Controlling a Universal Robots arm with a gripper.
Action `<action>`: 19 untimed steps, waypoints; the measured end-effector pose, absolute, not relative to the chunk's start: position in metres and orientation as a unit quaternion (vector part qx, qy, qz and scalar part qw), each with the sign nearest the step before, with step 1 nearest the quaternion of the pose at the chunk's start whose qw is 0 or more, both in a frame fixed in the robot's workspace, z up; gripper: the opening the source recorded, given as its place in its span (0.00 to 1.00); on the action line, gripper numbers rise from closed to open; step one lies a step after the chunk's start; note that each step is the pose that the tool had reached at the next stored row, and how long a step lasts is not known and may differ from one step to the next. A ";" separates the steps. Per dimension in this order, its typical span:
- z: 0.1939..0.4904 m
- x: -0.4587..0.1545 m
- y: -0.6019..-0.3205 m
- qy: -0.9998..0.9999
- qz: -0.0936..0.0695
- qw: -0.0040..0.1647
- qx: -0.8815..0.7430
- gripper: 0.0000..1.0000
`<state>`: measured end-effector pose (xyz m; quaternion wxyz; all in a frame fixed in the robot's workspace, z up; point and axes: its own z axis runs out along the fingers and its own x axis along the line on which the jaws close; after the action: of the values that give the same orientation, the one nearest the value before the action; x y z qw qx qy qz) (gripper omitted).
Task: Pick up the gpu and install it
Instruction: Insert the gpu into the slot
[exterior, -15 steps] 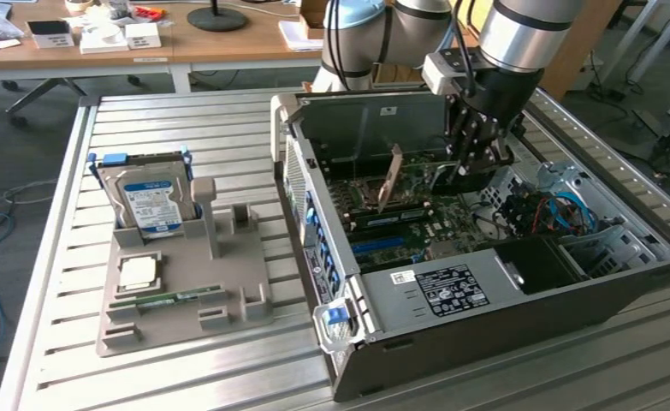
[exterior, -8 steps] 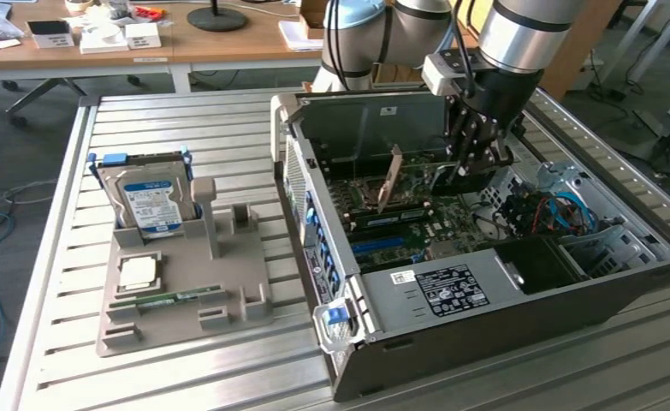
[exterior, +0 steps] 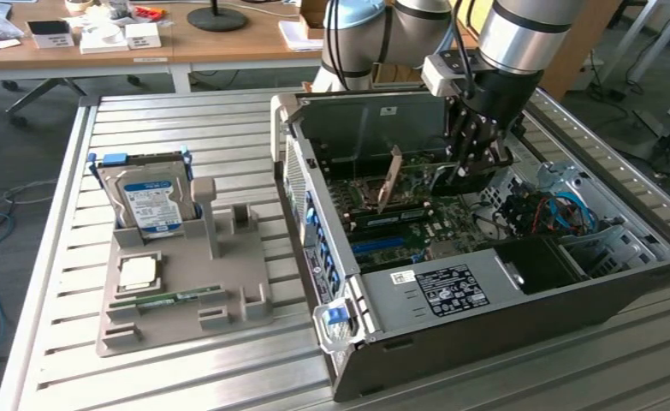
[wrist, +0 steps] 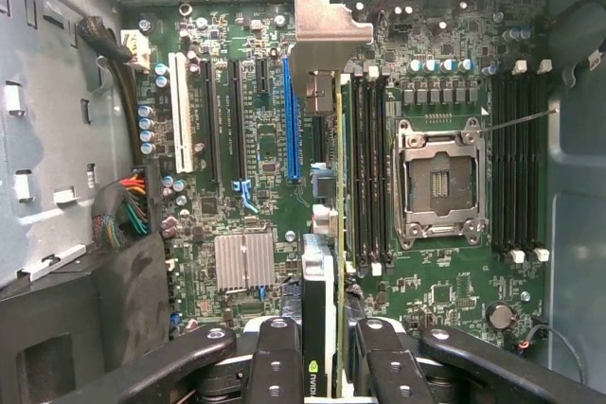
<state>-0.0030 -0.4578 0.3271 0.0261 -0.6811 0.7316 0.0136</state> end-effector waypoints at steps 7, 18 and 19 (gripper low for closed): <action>0.327 -0.004 -0.458 0.732 0.014 0.026 -0.681 0.27; 0.327 -0.006 -0.458 0.732 0.014 0.026 -0.681 0.27; 0.327 -0.006 -0.458 0.732 0.014 0.026 -0.681 0.27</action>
<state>-0.0062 -0.4578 0.3266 0.0262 -0.6810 0.7317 0.0136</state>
